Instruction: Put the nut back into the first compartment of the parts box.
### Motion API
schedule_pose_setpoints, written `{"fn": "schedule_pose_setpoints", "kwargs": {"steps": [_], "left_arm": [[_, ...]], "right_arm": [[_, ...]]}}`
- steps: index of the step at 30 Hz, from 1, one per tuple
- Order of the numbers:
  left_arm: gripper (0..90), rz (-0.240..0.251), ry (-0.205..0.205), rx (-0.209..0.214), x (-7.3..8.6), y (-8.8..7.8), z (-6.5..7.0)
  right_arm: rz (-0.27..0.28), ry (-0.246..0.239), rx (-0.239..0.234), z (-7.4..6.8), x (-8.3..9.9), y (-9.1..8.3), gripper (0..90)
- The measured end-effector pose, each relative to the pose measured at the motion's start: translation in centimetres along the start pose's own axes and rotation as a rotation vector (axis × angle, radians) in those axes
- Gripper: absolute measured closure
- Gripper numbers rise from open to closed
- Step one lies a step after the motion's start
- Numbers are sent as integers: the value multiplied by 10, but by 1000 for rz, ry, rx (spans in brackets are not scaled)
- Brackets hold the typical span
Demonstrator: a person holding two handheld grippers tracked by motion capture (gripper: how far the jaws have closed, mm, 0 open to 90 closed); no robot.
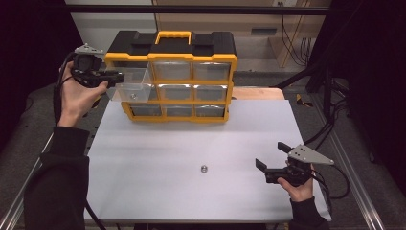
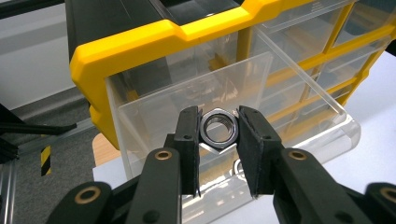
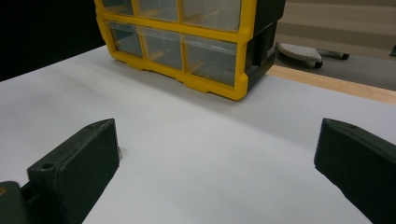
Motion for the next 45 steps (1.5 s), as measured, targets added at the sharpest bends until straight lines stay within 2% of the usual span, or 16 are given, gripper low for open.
{"fn": "schedule_pose_setpoints", "kwargs": {"steps": [6,20,25,28,32,33,34,35,37,38,39,45], "left_arm": [[692,-13,1,-16,0,7,-1],[689,-24,-39,-28,1,15,-4],[663,-2,-30,-35,1,11,-4],[633,38,-18,-31,-1,5,-2],[542,102,5,0,-3,-5,7],[508,116,14,11,-3,-8,10],[424,132,22,22,-3,-10,13],[424,150,32,29,-3,-12,17],[330,178,63,25,-2,-16,22],[299,179,63,40,-1,-18,26],[299,195,67,44,-1,-20,29],[172,227,97,59,6,-30,42]], "right_arm": [[2,-4,0,1,0,-1,5],[5,-4,1,1,-1,-1,5],[4,-3,0,1,-1,-1,6],[3,-3,-1,1,0,-1,5],[-1,1,-1,0,0,0,5],[0,2,-1,0,0,0,5],[1,2,0,0,0,0,5],[1,2,0,0,0,0,5],[1,2,1,0,0,0,5],[2,0,0,0,0,0,5],[2,0,0,0,0,0,5],[1,0,0,0,0,0,5]]}}
Point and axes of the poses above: each handheld gripper's, and its own axes: y roughly forward along the jaws, x roughly out of its underside, z roughly to its right, the point moved 8 cm from there along y, roughly forward along the jaws, and after that the axes turned 4 degrees about -z, right-handed, at the moved point
